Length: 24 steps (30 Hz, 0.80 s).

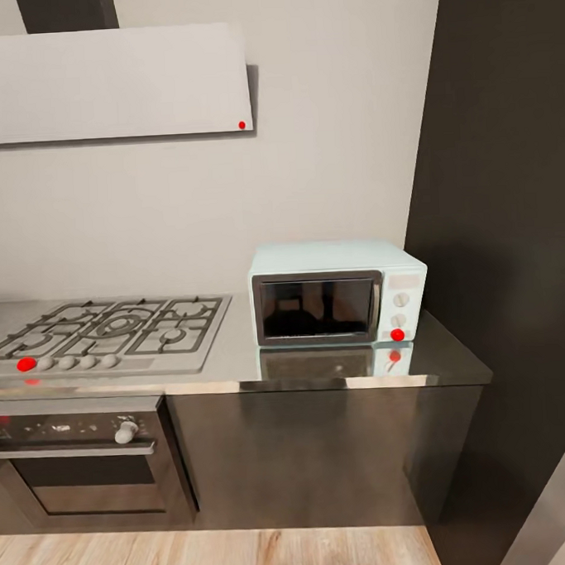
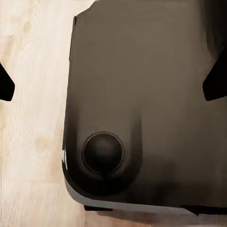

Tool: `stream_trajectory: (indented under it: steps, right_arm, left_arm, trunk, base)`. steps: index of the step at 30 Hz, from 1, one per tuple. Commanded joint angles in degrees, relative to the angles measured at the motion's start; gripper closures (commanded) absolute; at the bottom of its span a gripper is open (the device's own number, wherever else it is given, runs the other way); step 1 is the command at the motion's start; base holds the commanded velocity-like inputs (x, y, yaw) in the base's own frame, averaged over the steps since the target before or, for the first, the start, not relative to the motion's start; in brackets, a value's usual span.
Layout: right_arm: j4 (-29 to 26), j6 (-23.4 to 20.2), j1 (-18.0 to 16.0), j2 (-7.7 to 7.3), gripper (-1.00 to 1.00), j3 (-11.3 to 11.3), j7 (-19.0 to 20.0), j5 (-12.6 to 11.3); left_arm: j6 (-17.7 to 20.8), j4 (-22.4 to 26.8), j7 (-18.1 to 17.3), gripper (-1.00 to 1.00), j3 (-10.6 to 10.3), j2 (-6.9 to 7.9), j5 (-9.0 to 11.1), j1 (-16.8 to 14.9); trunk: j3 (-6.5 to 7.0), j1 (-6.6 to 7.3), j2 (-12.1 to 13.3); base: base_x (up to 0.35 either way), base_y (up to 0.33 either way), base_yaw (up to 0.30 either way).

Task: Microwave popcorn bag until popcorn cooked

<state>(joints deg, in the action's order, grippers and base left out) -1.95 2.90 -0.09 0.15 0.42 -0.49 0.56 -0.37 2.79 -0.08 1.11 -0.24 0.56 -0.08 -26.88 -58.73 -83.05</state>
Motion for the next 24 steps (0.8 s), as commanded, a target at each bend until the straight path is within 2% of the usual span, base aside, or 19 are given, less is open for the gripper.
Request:
stream_trajectory:
  steps: [1, 4, 6, 8, 9, 11, 12, 14, 15, 16, 18, 22, 24]
  right_arm:
    - [-1.9, 0.0, 0.0, 0.00, -1.00, 0.0, 0.0, 0.1]
    - [-9.8, -1.1, 0.0, -0.07, -1.00, 0.1, 0.2, 0.2]
    - [-18.6, -6.5, 0.0, -0.13, -1.00, 0.0, 0.2, 0.8]
    - [-24.8, -11.1, -0.2, -0.14, -1.00, 0.0, 0.0, 1.0]
    - [-28.8, -13.9, -0.9, -0.15, -1.00, 0.0, 0.0, 1.0]
    - [-32.6, -16.8, -3.1, -0.12, -1.00, 0.0, 0.0, 1.0]
    - [-34.3, -19.8, -6.5, -0.01, -1.00, 0.0, 0.0, 0.9]
    - [-35.0, -23.5, -10.6, 0.24, -1.00, 0.0, 0.1, 0.8]
    - [-35.2, -25.4, -12.5, 0.64, -1.00, 0.0, 0.0, 0.8]
    - [-35.4, -28.4, -15.8, 1.40, -1.00, 0.0, 0.0, 0.8]
    - [-35.6, -30.1, -19.6, 1.83, -1.00, 0.0, 0.0, 0.9]
    - [-36.1, -32.9, -25.7, 2.02, -1.00, 0.0, -0.9, 1.0]
    - [-38.6, -35.2, -27.1, 2.04, -1.00, 0.0, -1.0, 1.0]
  left_arm:
    - [0.0, 0.0, 0.0, -1.00, 0.1, -0.01, 0.1, 0.0]
    - [-0.1, 0.0, 0.0, -1.00, 0.1, 0.01, 0.1, 0.0]
    - [0.0, 0.0, 0.0, -1.00, 0.1, -0.01, 0.1, 0.0]
    - [-0.1, 0.0, 0.0, -1.00, 0.1, -0.18, 0.1, 0.0]
    - [-0.1, 0.0, 0.0, -1.00, 0.1, -0.35, 0.1, 0.0]
    - [-0.1, 0.0, 0.0, -1.00, 0.1, -0.46, 0.1, 0.0]
    - [-0.1, 0.0, 0.0, -1.00, 0.1, -0.51, 0.1, 0.0]
    - [-0.1, 0.0, 0.0, -1.00, 0.1, -0.55, 0.1, 0.0]
    - [-0.1, 0.0, 0.0, -1.00, 0.1, -0.56, 0.1, 0.0]
    - [-0.1, 0.0, 0.0, -1.00, 0.0, -0.55, 0.1, 0.0]
    - [-0.1, 0.0, 0.0, -1.00, 0.0, -0.55, 0.1, 0.0]
    - [-0.1, 0.0, 0.0, -1.00, 0.0, -0.63, 0.1, 0.0]
    - [-0.1, 0.0, 0.0, -1.00, 0.0, -0.61, 0.1, 0.0]
  trunk:
    - [-0.05, 0.00, 0.0]
    - [-0.05, 0.00, 0.0]
    - [-0.05, 0.00, 0.0]
    - [-0.05, 0.00, 0.0]
    - [-0.05, 0.00, 0.0]
    - [-0.05, 0.00, 0.0]
    - [-0.05, 0.00, 0.0]
    - [-0.05, 0.00, 0.0]
    - [-0.05, 0.00, 0.0]
    - [-0.05, 0.00, 0.0]
    - [-0.05, 0.00, 0.0]
    - [-0.05, 0.00, 0.0]
    - [-0.05, 0.00, 0.0]
  base:
    - [0.000, 0.000, 0.000]
    - [0.000, 0.000, 0.000]
    - [0.000, 0.000, 0.000]
    - [0.000, 0.000, 0.000]
    - [0.000, 0.000, 0.000]
    - [0.000, 0.000, 0.000]
    - [0.000, 0.000, 0.000]
    - [0.000, 0.000, 0.000]
    - [0.000, 0.000, 0.000]
    - [0.000, 0.000, 0.000]
    - [0.000, 0.000, 0.000]
    - [0.000, 0.000, 0.000]
    - [0.000, 0.000, 0.000]
